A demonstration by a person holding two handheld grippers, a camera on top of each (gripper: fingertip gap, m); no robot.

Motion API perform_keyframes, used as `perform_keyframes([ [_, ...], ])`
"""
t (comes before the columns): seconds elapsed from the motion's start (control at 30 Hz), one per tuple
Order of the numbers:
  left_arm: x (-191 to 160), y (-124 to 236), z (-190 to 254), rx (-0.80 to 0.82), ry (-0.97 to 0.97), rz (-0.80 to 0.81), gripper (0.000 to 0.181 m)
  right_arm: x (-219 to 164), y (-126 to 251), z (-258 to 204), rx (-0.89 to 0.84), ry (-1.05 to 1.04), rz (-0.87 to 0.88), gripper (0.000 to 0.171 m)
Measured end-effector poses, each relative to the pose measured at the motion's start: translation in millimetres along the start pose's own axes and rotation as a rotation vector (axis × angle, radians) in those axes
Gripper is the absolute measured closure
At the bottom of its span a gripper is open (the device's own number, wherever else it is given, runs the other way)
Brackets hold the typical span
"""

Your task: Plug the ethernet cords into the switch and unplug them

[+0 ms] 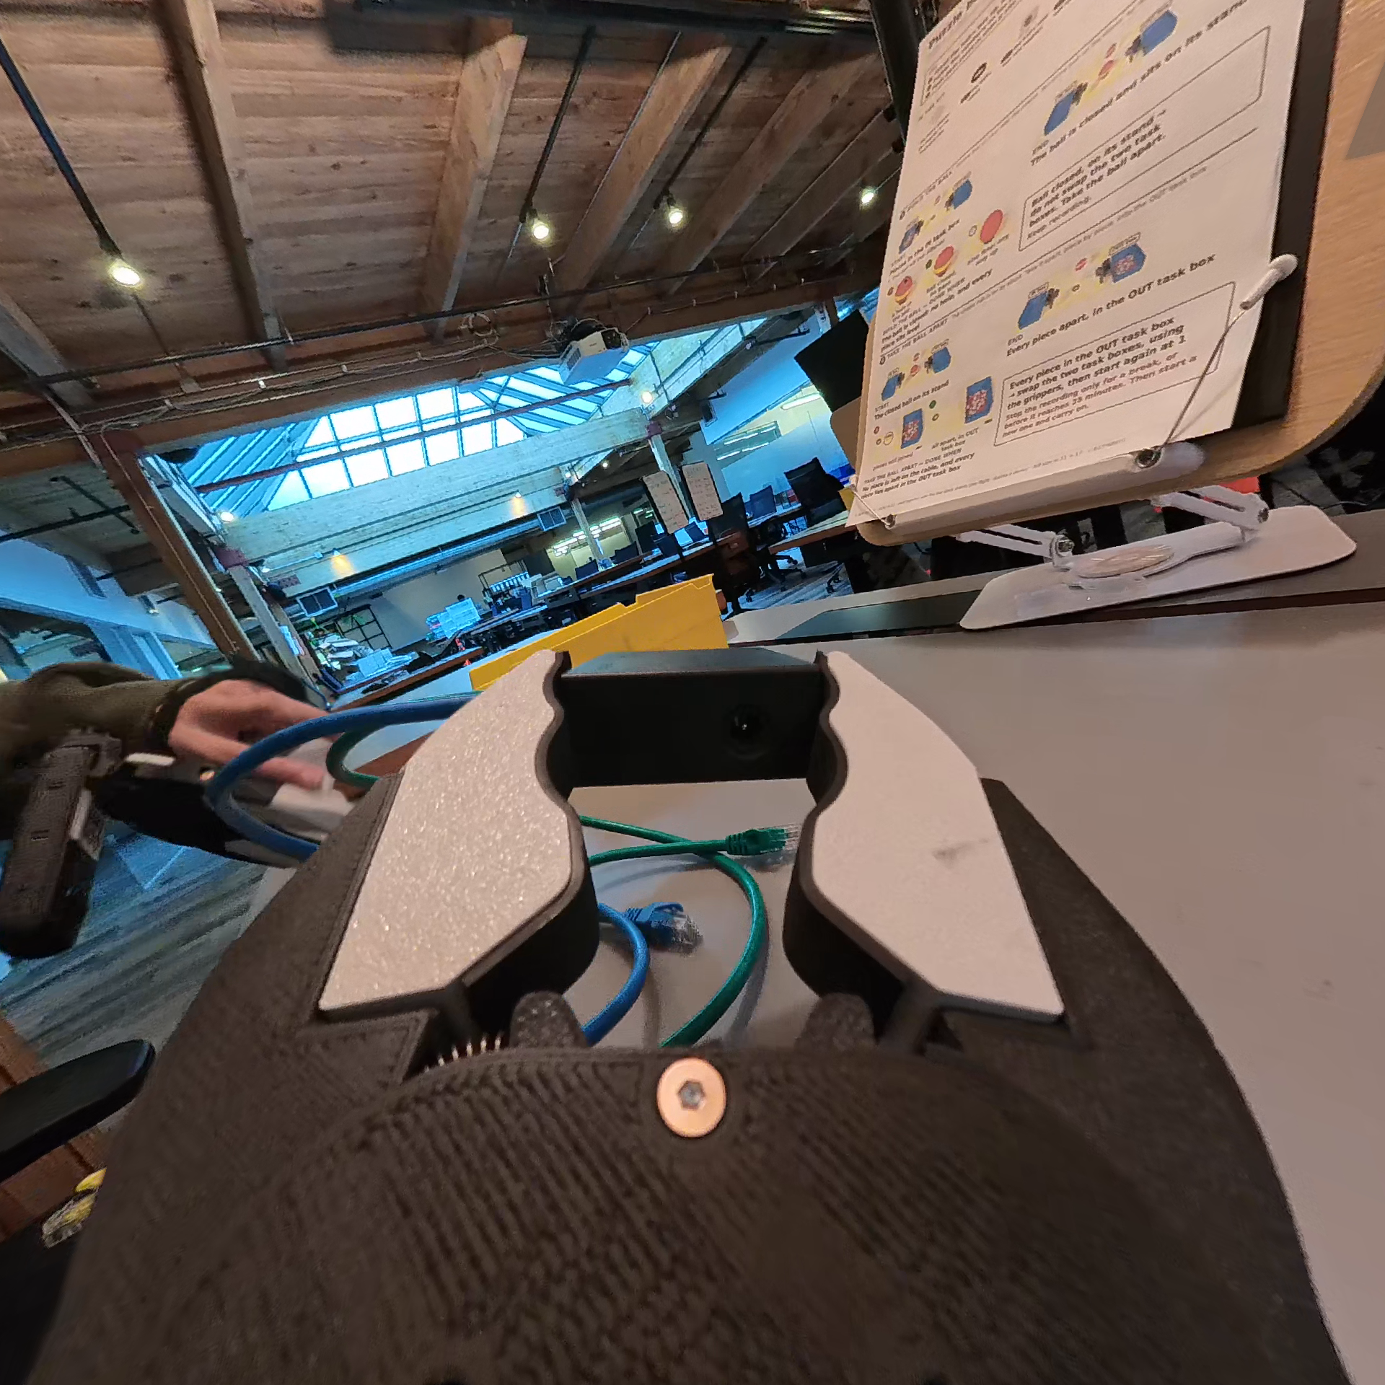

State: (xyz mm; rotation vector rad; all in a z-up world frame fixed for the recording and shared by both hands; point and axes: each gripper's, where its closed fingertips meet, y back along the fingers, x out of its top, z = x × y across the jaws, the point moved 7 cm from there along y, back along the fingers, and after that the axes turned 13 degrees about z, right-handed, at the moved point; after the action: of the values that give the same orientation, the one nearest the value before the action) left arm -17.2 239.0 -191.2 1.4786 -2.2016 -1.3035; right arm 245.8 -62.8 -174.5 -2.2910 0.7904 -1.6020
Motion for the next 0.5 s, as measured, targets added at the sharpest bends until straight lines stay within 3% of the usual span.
perform_keyframes([
  [0.13,17.3,-7.8,10.1,-0.095,-0.211,0.167,0.112,-0.6,-0.5,-1.5,0.009,0.010,-0.005,0.110],
  [0.2,18.0,-12.5,15.5,-0.172,-0.296,0.185,0.112,-0.7,-0.7,-1.7,0.010,0.010,-0.008,0.110],
  [0.4,16.3,-20.0,18.0,-0.361,-0.375,0.212,0.138,-1.0,-1.1,-1.5,0.015,0.005,-0.012,0.110],
  [0.5,22.6,-24.3,14.2,-0.461,-0.431,0.169,0.138,-0.7,-0.9,-0.5,0.015,-0.005,-0.009,0.110],
])
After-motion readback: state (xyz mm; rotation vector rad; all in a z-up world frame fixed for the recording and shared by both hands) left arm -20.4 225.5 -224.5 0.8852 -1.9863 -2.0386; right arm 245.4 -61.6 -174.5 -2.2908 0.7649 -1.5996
